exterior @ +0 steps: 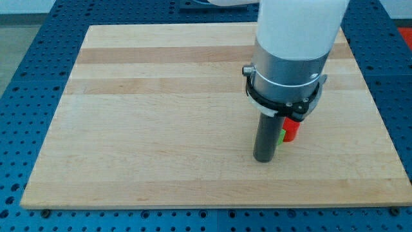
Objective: Push the green star to the center
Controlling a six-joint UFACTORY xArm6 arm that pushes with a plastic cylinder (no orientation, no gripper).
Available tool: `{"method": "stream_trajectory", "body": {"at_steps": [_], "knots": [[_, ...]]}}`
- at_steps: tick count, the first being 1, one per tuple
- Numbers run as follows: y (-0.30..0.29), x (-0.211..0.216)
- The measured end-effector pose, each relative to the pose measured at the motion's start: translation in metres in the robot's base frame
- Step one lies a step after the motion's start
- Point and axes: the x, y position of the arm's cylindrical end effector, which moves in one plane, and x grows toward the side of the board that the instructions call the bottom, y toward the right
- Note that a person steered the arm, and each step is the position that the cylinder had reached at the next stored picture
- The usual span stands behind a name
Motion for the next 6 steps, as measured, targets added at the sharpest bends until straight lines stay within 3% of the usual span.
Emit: {"method": "stream_trajectory", "body": {"at_steps": [3,5,6], "knots": [[0.073,-0.007],[0.0,-0.032],[-0.003,-0.057]]}}
